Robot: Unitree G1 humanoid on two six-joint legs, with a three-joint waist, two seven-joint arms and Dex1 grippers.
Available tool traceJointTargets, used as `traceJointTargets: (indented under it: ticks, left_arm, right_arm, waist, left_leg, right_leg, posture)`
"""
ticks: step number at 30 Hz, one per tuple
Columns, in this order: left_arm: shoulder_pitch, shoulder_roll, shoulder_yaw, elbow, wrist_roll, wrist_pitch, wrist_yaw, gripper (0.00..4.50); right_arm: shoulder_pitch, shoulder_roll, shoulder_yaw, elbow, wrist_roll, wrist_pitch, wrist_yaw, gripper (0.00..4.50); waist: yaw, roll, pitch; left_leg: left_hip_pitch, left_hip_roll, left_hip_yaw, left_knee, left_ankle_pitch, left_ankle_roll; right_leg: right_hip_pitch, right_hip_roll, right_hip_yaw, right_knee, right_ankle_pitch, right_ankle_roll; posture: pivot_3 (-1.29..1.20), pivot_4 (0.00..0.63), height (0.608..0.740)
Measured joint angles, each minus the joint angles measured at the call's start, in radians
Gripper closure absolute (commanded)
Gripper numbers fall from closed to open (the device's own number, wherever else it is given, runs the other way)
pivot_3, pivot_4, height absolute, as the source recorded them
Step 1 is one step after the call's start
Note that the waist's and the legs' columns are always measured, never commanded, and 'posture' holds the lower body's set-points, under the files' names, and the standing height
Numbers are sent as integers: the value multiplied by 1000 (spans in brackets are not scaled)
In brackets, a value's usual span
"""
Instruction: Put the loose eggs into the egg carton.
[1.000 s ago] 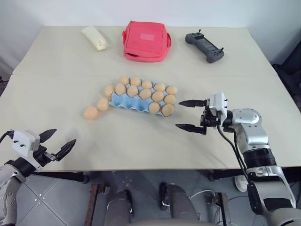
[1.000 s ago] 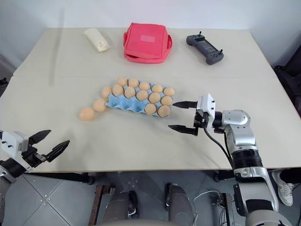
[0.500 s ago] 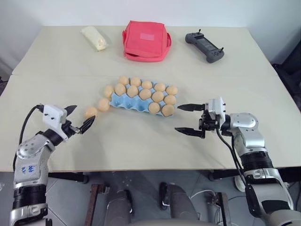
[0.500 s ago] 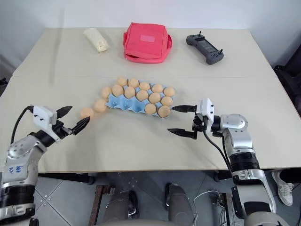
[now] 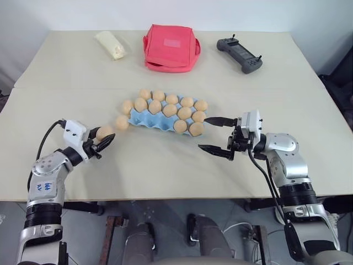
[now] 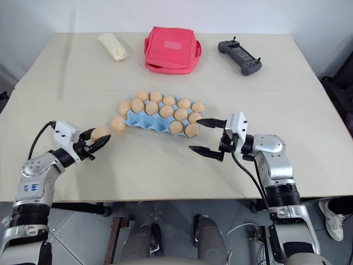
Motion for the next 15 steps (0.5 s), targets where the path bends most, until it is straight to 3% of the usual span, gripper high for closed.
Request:
traceJointTargets:
  ticks: [7, 11, 15]
  left_arm:
    - [-45, -7, -79, -282, -97, 151, -77, 2241]
    - [-231, -103, -227, -211, -38, 159, -78, 2241]
    - [-385, -198, -310, 24, 44, 90, -85, 2241]
  right_arm:
    - [23, -21, -3, -33, -1, 19, -32, 0]
    - [44, -58, -27, -46, -5, 29, -59, 0]
    - [94, -74, -52, -79, -6, 30, -90, 0]
  waist:
    - [23, 0, 0]
    - [39, 0, 0]
    - [33, 0, 0]
  left_leg:
    - [0, -2, 0, 1, 0, 0]
    - [-1, -4, 3, 2, 1, -2]
    - [0, -4, 1, 1, 4, 2]
  right_leg:
    - [1, 0, 1, 0, 0, 0]
    - [3, 0, 1, -1, 2, 3]
    - [3, 0, 1, -2, 2, 3]
  posture:
    - [0, 150, 740]
    - [0, 150, 740]
    - [0, 150, 740]
